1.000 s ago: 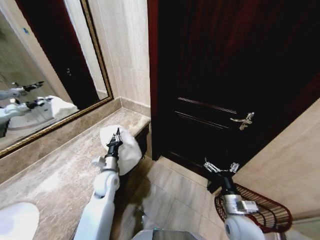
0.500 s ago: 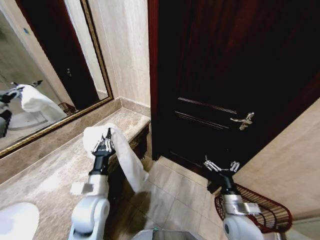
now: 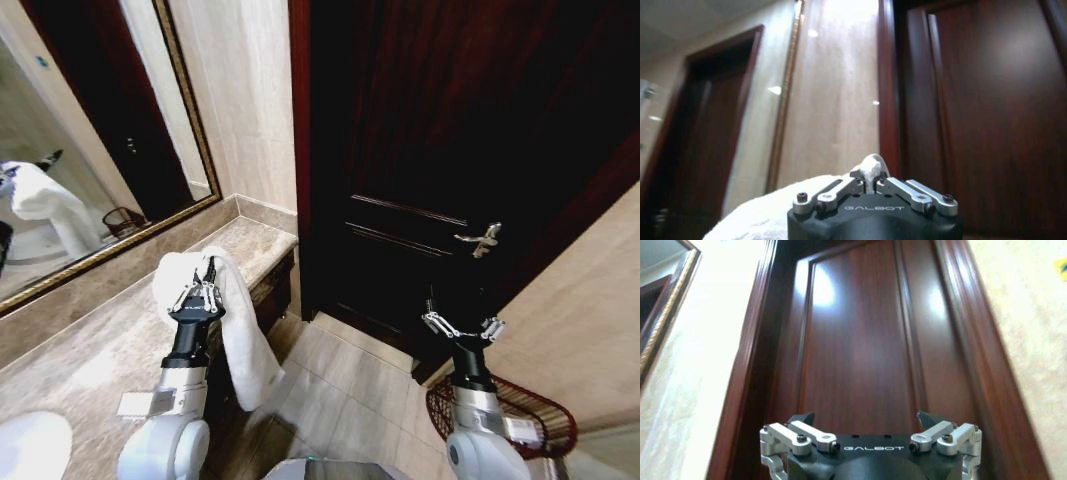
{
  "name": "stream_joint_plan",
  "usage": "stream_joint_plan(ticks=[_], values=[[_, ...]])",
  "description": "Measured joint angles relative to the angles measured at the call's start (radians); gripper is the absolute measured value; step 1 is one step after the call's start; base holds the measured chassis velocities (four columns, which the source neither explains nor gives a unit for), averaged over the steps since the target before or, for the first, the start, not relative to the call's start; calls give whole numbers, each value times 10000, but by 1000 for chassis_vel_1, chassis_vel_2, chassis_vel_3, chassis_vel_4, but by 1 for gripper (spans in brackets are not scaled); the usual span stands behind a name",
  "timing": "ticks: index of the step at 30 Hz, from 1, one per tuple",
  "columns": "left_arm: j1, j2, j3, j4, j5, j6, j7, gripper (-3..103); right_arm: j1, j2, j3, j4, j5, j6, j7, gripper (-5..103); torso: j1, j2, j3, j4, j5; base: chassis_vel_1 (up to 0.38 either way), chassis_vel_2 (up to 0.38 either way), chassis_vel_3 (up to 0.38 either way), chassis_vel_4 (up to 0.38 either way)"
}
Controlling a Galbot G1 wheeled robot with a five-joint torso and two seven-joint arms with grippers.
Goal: Discard the used towel into the hamper.
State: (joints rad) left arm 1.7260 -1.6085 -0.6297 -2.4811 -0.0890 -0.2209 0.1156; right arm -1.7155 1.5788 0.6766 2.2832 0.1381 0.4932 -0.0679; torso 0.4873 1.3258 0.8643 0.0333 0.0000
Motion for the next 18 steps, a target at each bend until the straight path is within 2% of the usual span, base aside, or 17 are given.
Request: stream_joint_plan(ticks=[9, 18], values=[[-33, 153, 179, 148, 418, -21, 75, 4, -77, 23, -204, 18, -373, 580, 152, 100, 0, 0, 0, 0, 0, -85, -84, -75, -85], [-99, 222, 328, 337, 438, -40, 77, 4, -137, 44, -183, 102, -476, 706, 169, 100, 0, 0, 0, 0, 0, -115, -130, -112, -112]])
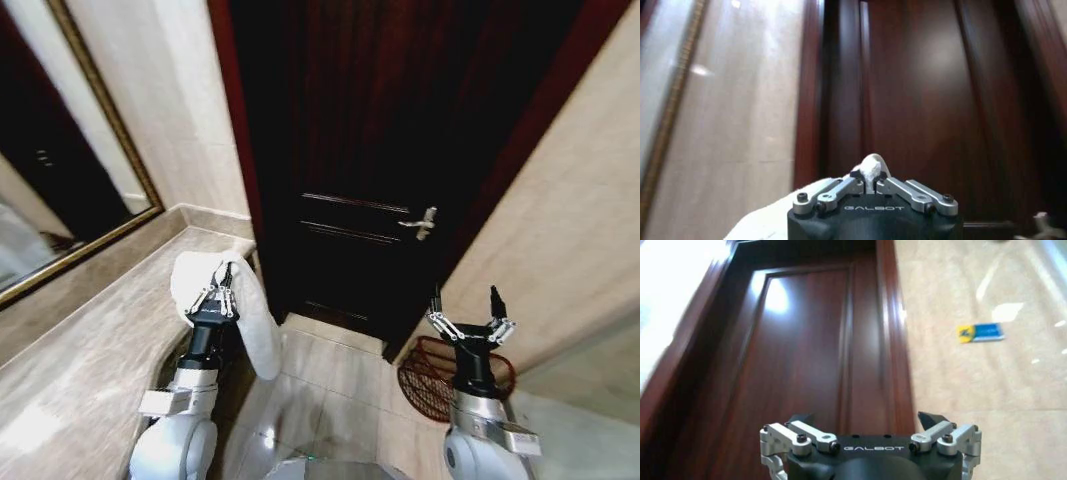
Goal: Discard the used towel into the hamper.
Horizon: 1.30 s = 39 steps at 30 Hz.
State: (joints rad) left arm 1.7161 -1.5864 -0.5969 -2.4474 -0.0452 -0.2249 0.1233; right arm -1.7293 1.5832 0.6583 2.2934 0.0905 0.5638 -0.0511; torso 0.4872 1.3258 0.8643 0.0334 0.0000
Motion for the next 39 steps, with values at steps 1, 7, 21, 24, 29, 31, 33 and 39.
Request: stream_joint_plan(ticks=[1, 7, 21, 24, 29, 31, 33, 39], values=[[6, 21, 31, 0, 0, 0, 0, 4, -29, 19, 6, 43, 4, 18, -9, 100, 0, 0, 0, 0, 0, -119, -132, -128, -121], [59, 125, 120, 45, -4, 12, 22, 4, -202, 119, 13, 64, -59, 121, -96, 100, -1, 0, 0, 0, -1, -119, -131, -121, -129], [74, 147, 399, 180, -68, 4, 126, 4, -507, 245, 49, 13, -178, 176, -371, 100, -1, 0, 0, 0, 0, -124, -120, -119, -130], [71, 159, 400, 201, -80, 4, 152, 4, -507, 247, 36, 127, -192, 166, -377, 100, -1, 0, 0, 1, 1, -128, -140, -131, -106], [52, 165, 398, 278, -82, 5, 210, 4, -533, 236, 18, 660, -239, -313, -287, 100, 0, 0, 0, 0, 0, -138, -129, -110, -118], [30, 164, 437, 360, -82, 6, 233, 4, -560, 196, 13, 828, -245, -588, -252, 100, 0, 0, 1, 2, 0, -126, -121, -116, -122], [13, 170, 472, 406, -82, 10, 245, 4, -582, 178, 8, 889, -244, -768, -224, 100, 0, 0, 0, 2, 0, -126, -126, -124, -127], [-50, 424, 849, 850, -273, 136, 332, 4, -878, -166, 116, 1251, -127, -2394, -122, 100, 0, 0, 0, -1, 0, -122, -128, -132, -124]])
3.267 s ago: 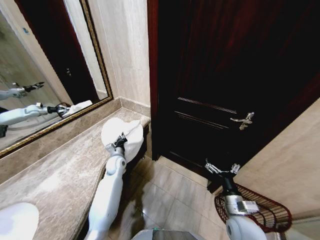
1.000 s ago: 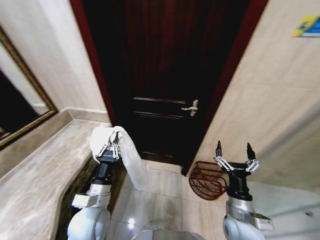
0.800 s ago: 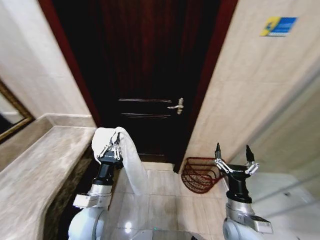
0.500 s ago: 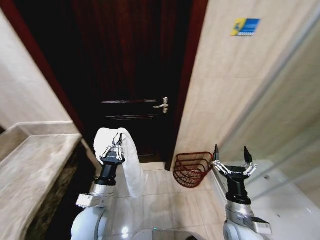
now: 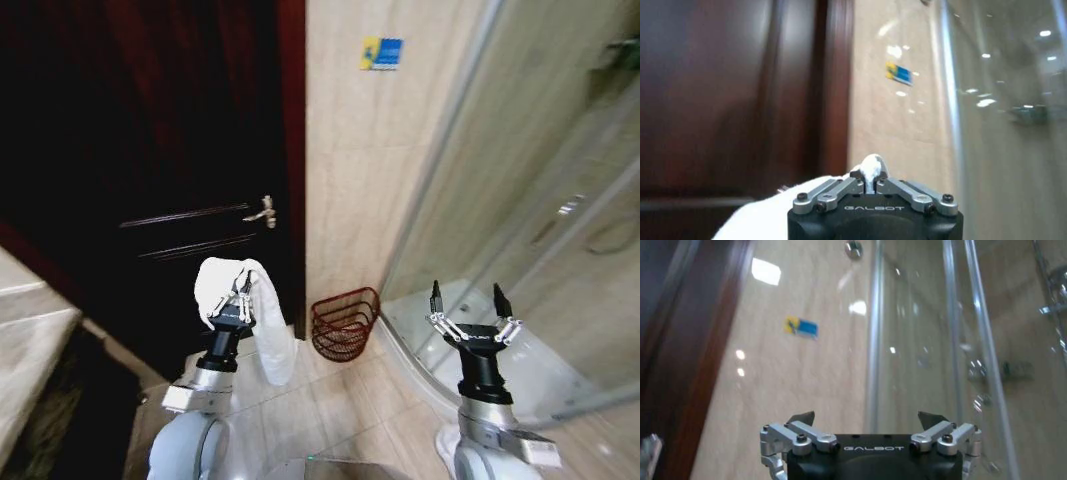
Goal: Discard the used towel into the hamper.
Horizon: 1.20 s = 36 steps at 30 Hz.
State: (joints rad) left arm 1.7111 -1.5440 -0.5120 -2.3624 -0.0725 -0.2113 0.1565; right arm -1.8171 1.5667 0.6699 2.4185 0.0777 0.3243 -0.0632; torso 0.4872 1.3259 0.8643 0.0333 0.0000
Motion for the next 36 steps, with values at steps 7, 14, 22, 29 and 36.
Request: stream_joint_plan(ticks=[7, 14, 22, 29, 36], values=[[-481, 275, 243, 384, -676, 435, 3, 4, -6, -507, -9, 332, 218, -925, -17, 100, 1, 0, 1, 3, 1, -121, -124, -119, -132], [-1265, 654, 314, 1066, -1566, 771, -103, 4, -296, -109, -301, 313, -9, -265, -653, 100, 0, 0, 0, 0, 1, -120, -137, -125, -124], [-2660, 1082, 393, 2288, -2794, 859, -105, 4, -424, -68, -421, 120, -197, -41, -833, 100, 2, -1, 1, -1, -2, -129, -114, -121, -126], [-3543, 1517, 629, 3438, -2775, 652, -41, 4, -554, 180, -489, -177, -522, 490, -885, 100, 1, 0, 1, 4, -2, -37, -44, -38, -34], [-4790, 2142, 809, 4207, -2781, 628, -342, 4, -665, 399, -635, -371, -876, 879, -944, 100, 1, 0, 1, 2, -2, 0, 0, 0, 0]])
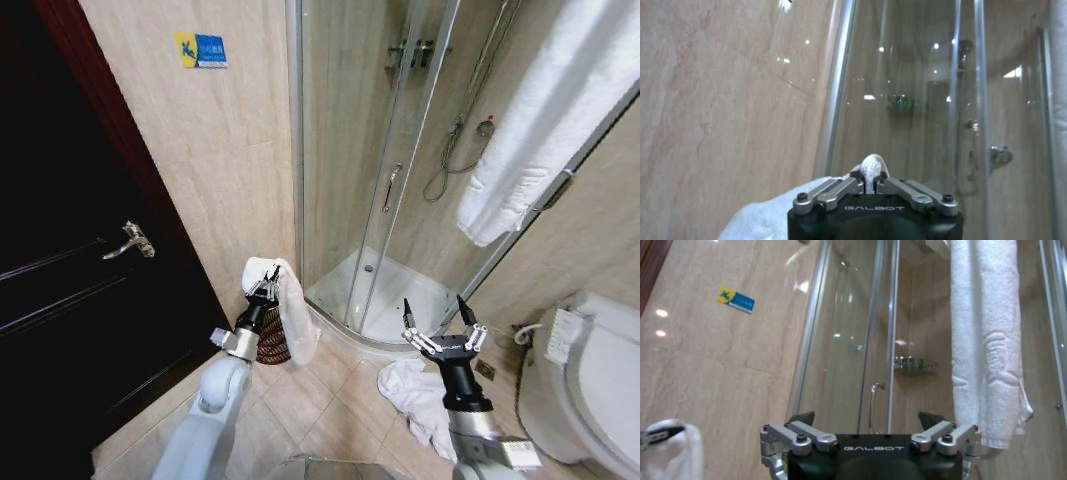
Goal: Discard the used towel into the hamper.
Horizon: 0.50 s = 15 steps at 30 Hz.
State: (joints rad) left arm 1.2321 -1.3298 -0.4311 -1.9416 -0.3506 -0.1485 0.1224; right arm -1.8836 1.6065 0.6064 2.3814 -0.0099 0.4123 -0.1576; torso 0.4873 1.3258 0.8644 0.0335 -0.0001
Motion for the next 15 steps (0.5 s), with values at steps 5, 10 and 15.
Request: stream_joint_plan(ticks=[5, 10, 15], values=[[-1492, 412, 165, 1072, -81, -26, -223, 4, -83, 12, 42, -18, -62, 80, -18, 100, 1, 0, 0, -1, 0, 0, 0, 0, 0], [-3195, 615, 748, 2686, -185, -45, -292, 4, -211, 15, 169, -6, 26, 203, -211, 100, 1, -1, 1, -2, -1, 0, 0, 0, 0], [-4284, 646, 1200, 4017, -129, -138, -372, 4, -244, 29, 112, 28, 70, 244, -362, 100, 1, -1, 1, -1, -1, 0, 0, 0, 0]])
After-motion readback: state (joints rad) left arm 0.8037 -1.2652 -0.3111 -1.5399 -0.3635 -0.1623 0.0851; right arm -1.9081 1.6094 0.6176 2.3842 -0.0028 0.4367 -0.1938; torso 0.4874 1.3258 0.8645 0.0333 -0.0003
